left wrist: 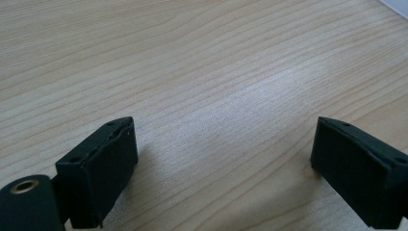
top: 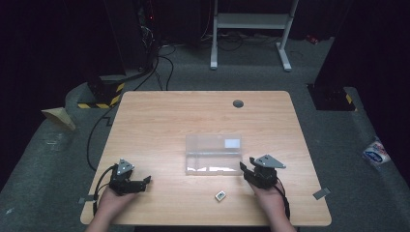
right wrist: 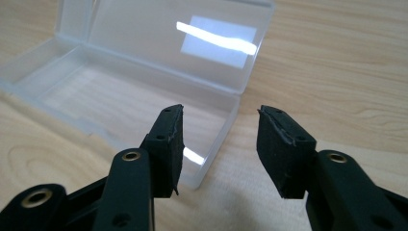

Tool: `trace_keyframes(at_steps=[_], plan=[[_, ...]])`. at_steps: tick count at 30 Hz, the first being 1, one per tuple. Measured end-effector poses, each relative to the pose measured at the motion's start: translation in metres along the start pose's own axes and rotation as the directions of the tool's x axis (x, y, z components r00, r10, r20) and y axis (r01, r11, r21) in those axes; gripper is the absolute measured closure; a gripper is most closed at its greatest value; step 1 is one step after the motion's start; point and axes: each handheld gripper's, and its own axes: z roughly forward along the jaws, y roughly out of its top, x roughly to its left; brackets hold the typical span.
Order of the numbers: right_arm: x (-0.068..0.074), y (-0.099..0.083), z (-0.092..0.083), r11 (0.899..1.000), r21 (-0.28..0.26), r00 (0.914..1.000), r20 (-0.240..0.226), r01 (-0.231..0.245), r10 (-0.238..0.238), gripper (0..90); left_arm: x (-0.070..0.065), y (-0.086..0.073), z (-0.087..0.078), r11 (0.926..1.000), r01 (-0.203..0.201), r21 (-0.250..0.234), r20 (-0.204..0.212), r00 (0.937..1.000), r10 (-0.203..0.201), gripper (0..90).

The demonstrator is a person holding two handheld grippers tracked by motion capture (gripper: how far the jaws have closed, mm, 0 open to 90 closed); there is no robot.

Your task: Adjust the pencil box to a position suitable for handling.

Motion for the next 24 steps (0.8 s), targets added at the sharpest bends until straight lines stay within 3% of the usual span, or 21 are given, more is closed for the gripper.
trace_keyframes(at_steps=[2, 6, 10, 16, 24], plan=[[0.002, -0.004, -0.006, 0.999, -0.019, 0.9993, 0.005, 0.038, -0.038, 50.7, 0.000, 0.000, 0.000, 1.0000, 0.001, 0.002, 0.000, 1.0000, -0.001, 9.5], [0.002, -0.009, -0.012, 0.998, -0.020, 0.9979, -0.012, 0.064, -0.064, 52.0, -0.001, 0.001, 0.001, 1.0000, 0.006, 0.000, -0.006, 1.0000, -0.006, 9.6], [0.004, -0.012, -0.016, 0.999, -0.008, 0.9977, -0.051, 0.046, -0.046, 51.3, -0.001, 0.001, 0.001, 1.0000, 0.008, 0.000, -0.008, 0.9999, -0.008, 9.9], [0.010, -0.011, -0.016, 0.999, 0.034, 0.9979, -0.061, 0.027, -0.025, 43.9, 0.000, 0.001, 0.001, 1.0000, 0.005, -0.001, -0.006, 1.0000, -0.005, 10.0], [0.021, -0.012, -0.014, 0.998, 0.037, 0.9948, -0.095, 0.041, -0.037, 41.4, 0.000, 0.002, 0.001, 1.0000, 0.000, -0.001, -0.001, 1.0000, 0.000, 10.1]])
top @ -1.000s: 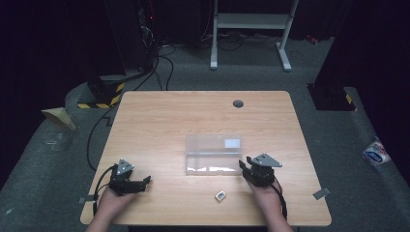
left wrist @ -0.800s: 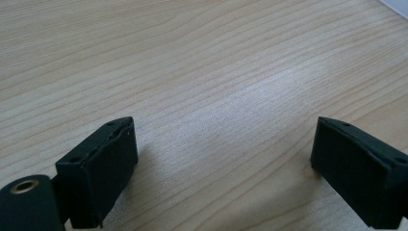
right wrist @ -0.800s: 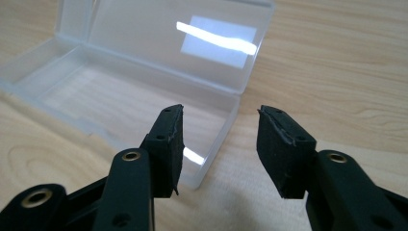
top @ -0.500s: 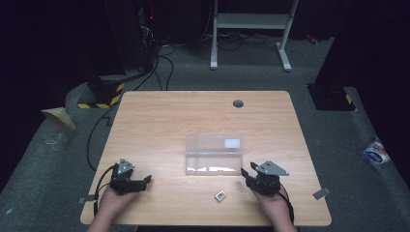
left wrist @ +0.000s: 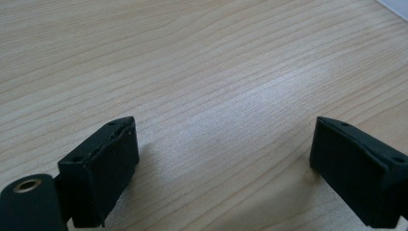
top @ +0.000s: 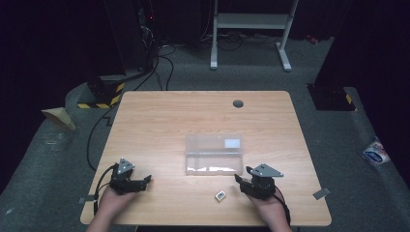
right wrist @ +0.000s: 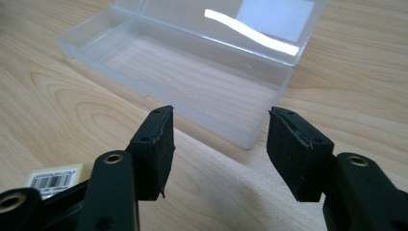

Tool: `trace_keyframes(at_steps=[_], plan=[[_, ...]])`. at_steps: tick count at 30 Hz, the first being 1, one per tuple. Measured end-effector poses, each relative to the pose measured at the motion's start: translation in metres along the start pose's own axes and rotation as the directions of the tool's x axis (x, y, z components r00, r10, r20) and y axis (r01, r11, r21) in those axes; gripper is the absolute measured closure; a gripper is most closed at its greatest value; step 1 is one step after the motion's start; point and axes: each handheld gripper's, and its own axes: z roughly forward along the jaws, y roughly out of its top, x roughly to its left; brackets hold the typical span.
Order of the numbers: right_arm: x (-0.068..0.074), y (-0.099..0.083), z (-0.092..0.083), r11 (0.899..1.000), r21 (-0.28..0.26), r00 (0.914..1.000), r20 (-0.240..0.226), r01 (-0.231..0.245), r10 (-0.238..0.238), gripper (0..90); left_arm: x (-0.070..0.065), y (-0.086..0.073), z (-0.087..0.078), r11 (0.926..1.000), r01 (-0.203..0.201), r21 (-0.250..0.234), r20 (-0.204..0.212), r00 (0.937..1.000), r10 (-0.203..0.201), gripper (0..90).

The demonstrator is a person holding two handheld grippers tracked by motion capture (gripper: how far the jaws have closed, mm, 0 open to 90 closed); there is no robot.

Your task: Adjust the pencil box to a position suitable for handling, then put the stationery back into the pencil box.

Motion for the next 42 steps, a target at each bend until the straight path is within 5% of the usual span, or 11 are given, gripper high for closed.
trace_keyframes(at_steps=[15, 24, 42], plan=[[0.012, -0.005, -0.001, 0.999, 0.018, 0.9986, -0.017, 0.050, -0.050, 36.2, 0.000, 0.003, 0.003, 1.0000, -0.008, 0.006, 0.010, 0.9999, 0.008, 10.9], [0.026, -0.003, -0.001, 0.996, 0.029, 0.9940, -0.069, 0.087, -0.085, 36.9, 0.000, 0.001, 0.001, 0.9999, -0.012, -0.003, 0.014, 0.9998, 0.012, 12.6], [0.057, -0.010, 0.001, 0.987, 0.060, 0.9729, -0.186, 0.151, -0.138, 43.0, 0.001, 0.006, 0.004, 0.9999, -0.010, 0.010, 0.009, 0.9999, 0.010, 12.6]])
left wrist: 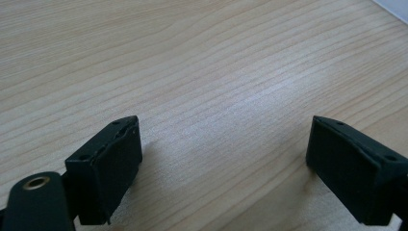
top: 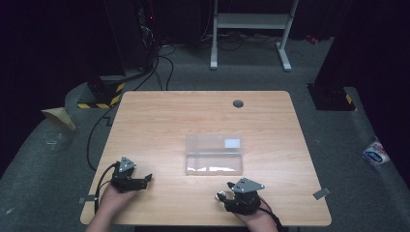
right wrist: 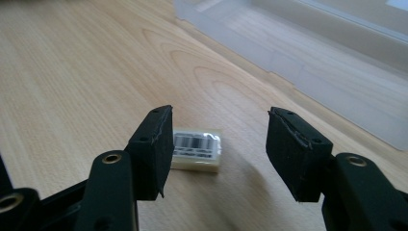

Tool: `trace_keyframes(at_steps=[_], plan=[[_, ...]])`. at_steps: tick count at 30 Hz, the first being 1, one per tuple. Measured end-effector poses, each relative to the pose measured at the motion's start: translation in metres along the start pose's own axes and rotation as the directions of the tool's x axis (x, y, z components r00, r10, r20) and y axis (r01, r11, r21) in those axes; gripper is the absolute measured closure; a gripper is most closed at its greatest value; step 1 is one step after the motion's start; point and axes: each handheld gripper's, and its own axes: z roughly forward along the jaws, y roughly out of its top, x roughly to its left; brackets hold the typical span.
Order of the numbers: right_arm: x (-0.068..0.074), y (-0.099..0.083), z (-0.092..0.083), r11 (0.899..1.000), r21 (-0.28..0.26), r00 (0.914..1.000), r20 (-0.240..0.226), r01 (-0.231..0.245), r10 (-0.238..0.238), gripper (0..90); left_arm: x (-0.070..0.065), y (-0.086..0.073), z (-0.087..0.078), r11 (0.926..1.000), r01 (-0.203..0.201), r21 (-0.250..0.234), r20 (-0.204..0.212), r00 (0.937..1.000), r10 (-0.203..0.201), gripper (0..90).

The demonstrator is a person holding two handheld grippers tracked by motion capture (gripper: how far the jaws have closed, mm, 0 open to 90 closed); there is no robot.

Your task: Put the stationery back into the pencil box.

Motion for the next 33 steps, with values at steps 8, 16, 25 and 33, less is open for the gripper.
trace_keyframes(at_steps=[8, 16, 25, 33], plan=[[0.010, 0.000, 0.009, 0.998, 0.041, 0.9988, -0.006, 0.048, -0.048, 50.6, 0.000, 0.001, 0.001, 1.0000, -0.001, -0.001, 0.001, 1.0000, 0.001, 12.5], [0.010, -0.002, 0.011, 0.997, 0.060, 0.9990, -0.005, 0.044, -0.044, 57.0, 0.000, 0.001, 0.001, 1.0000, -0.001, -0.001, 0.001, 1.0000, 0.001, 12.6], [0.001, 0.000, 0.013, 0.999, 0.045, 0.9995, 0.023, 0.019, -0.020, 57.1, -0.001, -0.001, 0.000, 0.9999, 0.002, -0.011, -0.001, 1.0000, -0.002, 13.2], [0.001, 0.000, 0.016, 0.998, 0.059, 0.9990, 0.032, 0.029, -0.030, 57.4, -0.001, -0.002, -0.001, 0.9999, 0.001, -0.017, -0.001, 1.0000, -0.001, 13.6]])
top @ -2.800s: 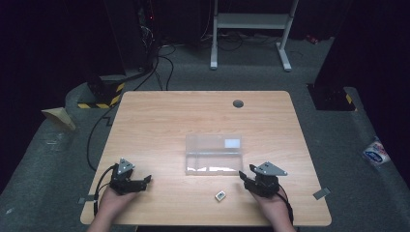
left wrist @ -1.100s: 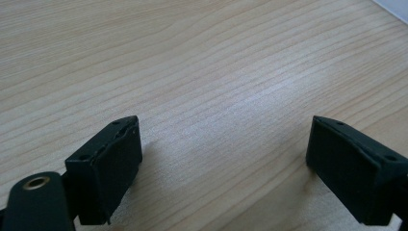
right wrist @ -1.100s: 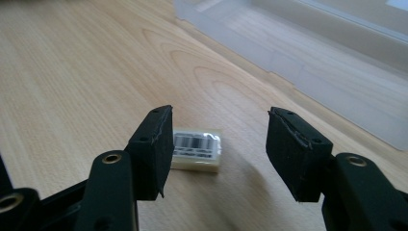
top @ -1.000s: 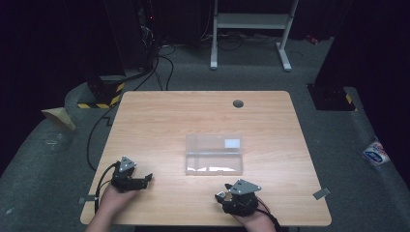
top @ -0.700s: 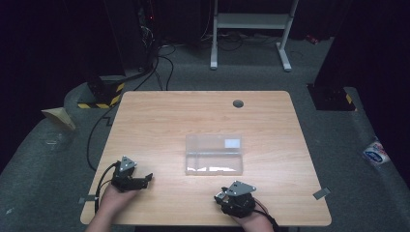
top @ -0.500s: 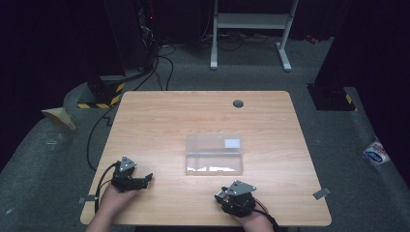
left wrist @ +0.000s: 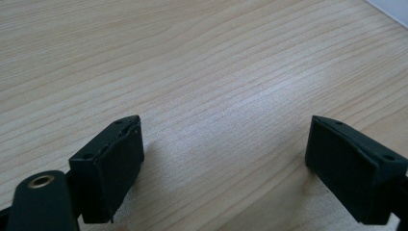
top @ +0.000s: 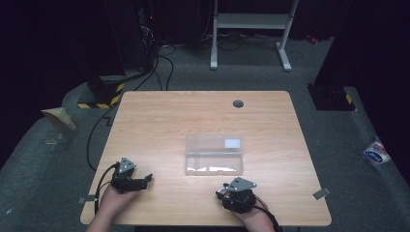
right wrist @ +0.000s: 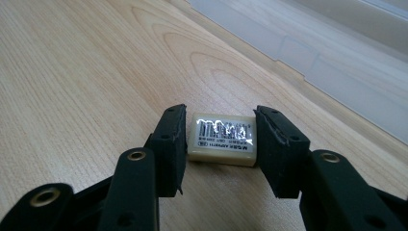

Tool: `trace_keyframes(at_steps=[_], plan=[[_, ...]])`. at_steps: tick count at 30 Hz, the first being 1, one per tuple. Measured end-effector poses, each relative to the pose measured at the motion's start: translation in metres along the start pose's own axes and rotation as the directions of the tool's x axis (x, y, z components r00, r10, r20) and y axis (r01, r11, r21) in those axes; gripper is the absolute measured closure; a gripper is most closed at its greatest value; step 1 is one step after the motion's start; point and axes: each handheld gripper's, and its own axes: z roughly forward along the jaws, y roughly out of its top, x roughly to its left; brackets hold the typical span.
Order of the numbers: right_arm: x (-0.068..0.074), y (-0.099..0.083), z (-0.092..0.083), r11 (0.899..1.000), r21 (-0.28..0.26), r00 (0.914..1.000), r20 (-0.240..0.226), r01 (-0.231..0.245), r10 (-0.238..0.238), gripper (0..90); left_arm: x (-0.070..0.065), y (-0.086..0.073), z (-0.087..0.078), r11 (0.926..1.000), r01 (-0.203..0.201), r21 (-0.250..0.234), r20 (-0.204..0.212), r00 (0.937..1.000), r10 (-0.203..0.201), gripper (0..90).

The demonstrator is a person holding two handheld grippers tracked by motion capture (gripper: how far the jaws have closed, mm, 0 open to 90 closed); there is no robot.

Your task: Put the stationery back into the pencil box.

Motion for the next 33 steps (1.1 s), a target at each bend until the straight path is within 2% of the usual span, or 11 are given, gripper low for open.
trace_keyframes(at_steps=[5, 14, 17, 19, 25, 27, 33], plan=[[0.000, 0.001, 0.001, 1.000, -0.003, 1.0000, -0.006, -0.003, 0.003, 58.3, 0.000, -0.001, -0.001, 1.0000, 0.002, -0.003, 0.001, 1.0000, -0.002, 14.0], [-0.001, 0.012, 0.002, 0.999, -0.054, 1.0000, 0.003, 0.002, -0.002, 58.4, -0.001, -0.001, -0.001, 1.0000, 0.007, -0.002, -0.002, 1.0000, -0.007, 14.0], [-0.002, 0.016, 0.003, 0.997, -0.071, 0.9999, 0.005, -0.013, 0.013, 58.4, 0.000, -0.001, -0.001, 1.0000, 0.007, -0.003, -0.003, 1.0000, -0.007, 13.9], [-0.004, 0.020, 0.004, 0.996, -0.083, 0.9997, 0.010, -0.023, 0.024, 58.3, 0.000, -0.001, -0.001, 1.0000, 0.002, 0.000, -0.001, 1.0000, -0.002, 13.9], [-0.007, 0.032, 0.008, 0.994, -0.106, 0.9990, 0.042, -0.013, 0.017, 58.4, -0.001, -0.001, -0.001, 1.0000, 0.005, -0.001, -0.006, 1.0000, -0.005, 14.1], [-0.009, 0.035, 0.010, 0.993, -0.113, 0.9984, 0.045, -0.027, 0.033, 58.4, 0.000, -0.001, -0.001, 1.0000, 0.004, -0.001, -0.006, 1.0000, -0.004, 14.1], [-0.009, 0.043, 0.017, 0.992, -0.124, 0.9981, 0.053, -0.024, 0.031, 58.4, 0.000, -0.001, -0.002, 1.0000, -0.002, 0.000, -0.004, 1.0000, 0.002, 14.2]])
